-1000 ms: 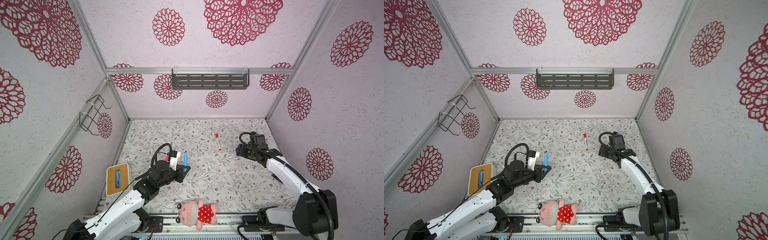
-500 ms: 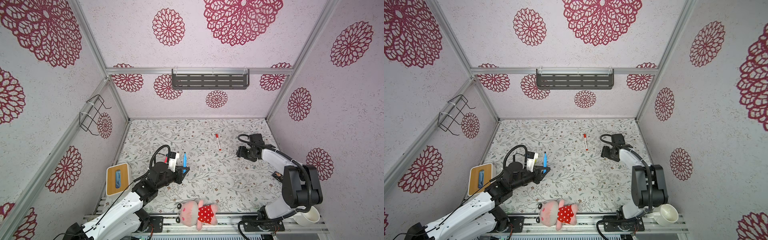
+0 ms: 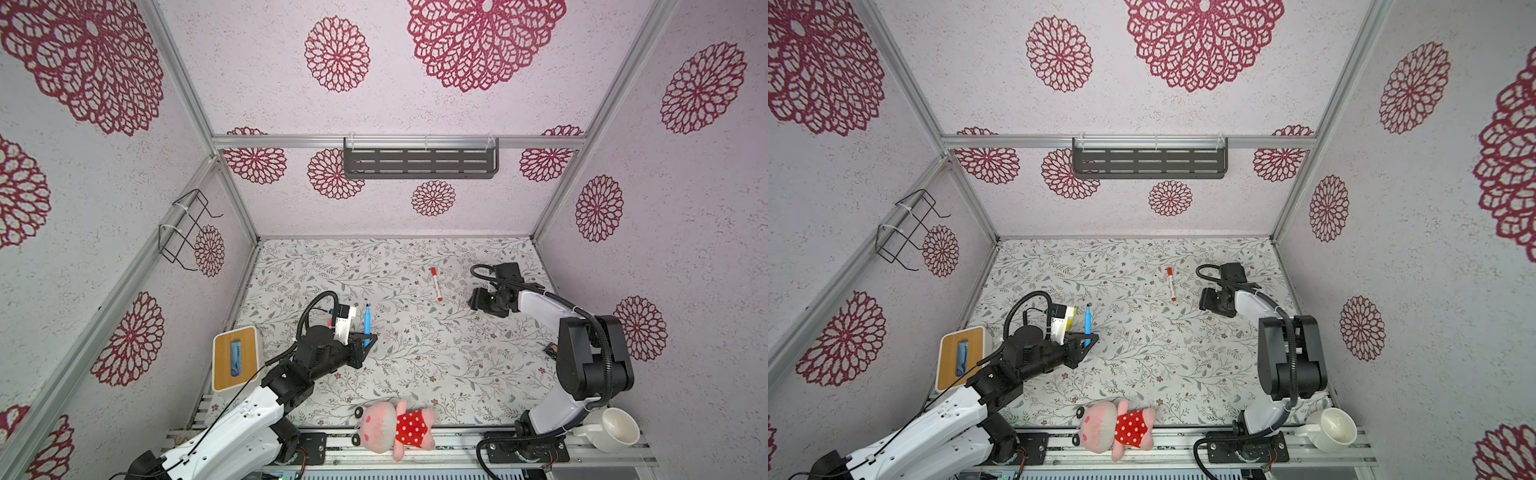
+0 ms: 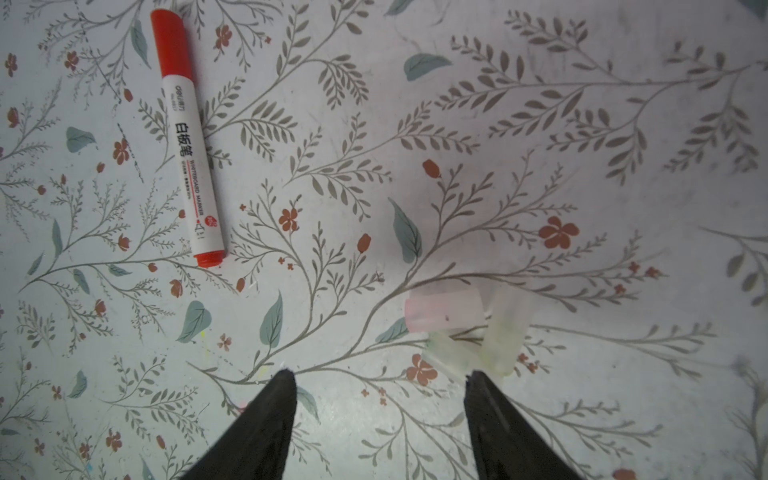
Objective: Insert the pens into the pen caps
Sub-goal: 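Lower the right gripper over a translucent cap beside the red-capped marker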
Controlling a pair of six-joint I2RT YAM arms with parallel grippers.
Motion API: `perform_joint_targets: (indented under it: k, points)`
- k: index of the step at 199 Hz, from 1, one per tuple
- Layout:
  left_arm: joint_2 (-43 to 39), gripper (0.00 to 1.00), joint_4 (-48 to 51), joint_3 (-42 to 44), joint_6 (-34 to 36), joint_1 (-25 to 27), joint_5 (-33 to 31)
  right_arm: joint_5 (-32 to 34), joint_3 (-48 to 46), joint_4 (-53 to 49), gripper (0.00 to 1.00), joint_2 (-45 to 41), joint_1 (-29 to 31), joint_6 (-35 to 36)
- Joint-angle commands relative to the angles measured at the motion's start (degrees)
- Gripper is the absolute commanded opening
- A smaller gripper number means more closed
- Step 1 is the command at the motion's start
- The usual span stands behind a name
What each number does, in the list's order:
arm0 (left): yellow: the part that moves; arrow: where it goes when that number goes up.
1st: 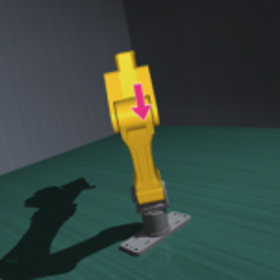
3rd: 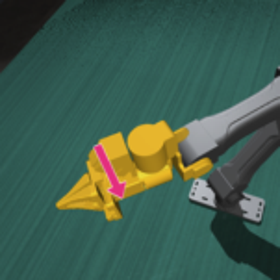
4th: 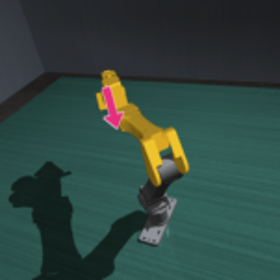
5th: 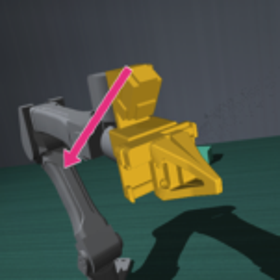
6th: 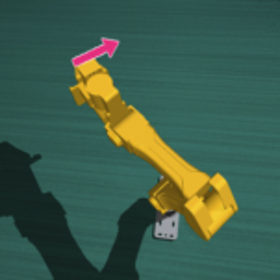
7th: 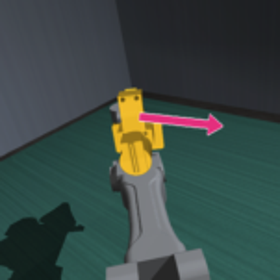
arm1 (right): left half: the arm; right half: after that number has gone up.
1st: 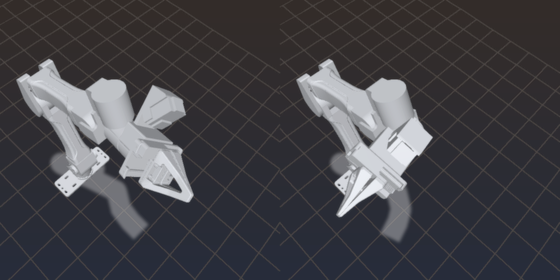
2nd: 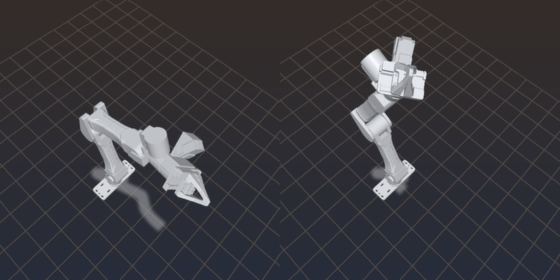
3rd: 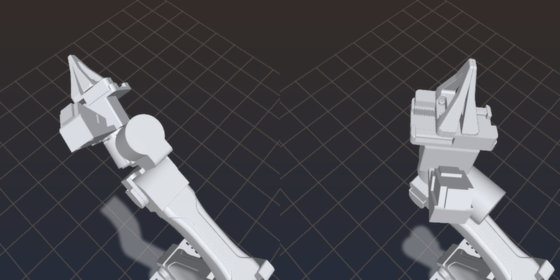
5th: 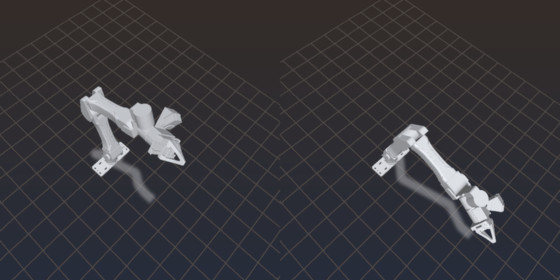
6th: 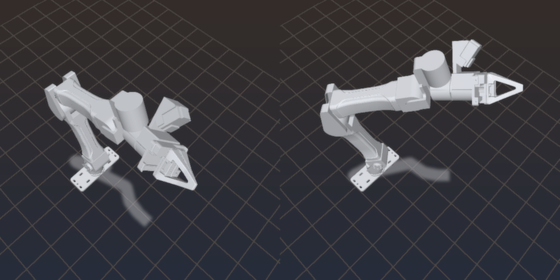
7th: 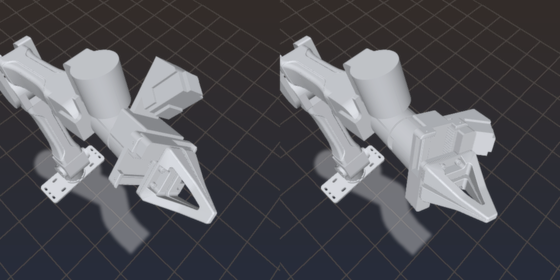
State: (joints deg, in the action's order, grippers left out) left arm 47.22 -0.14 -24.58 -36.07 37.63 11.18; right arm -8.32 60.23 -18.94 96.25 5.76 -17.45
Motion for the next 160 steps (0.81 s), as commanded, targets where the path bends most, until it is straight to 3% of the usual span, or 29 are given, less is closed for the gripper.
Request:
perform_joint_targets:
  k: [1, 160]
  points:
    - [-0.38, 0.0, -0.12, 0.46, 0.21, -0.44, -0.67, -0.91, 0.69, 0.04, 0.67, 0.67, -0.35, 1.57]
    - [-1.45, 0.0, 0.59, 0.61, 0.37, -0.54, -1.06, 1.47, 0.77, -0.78, 0.67, 3.09, -0.49, 3.55]
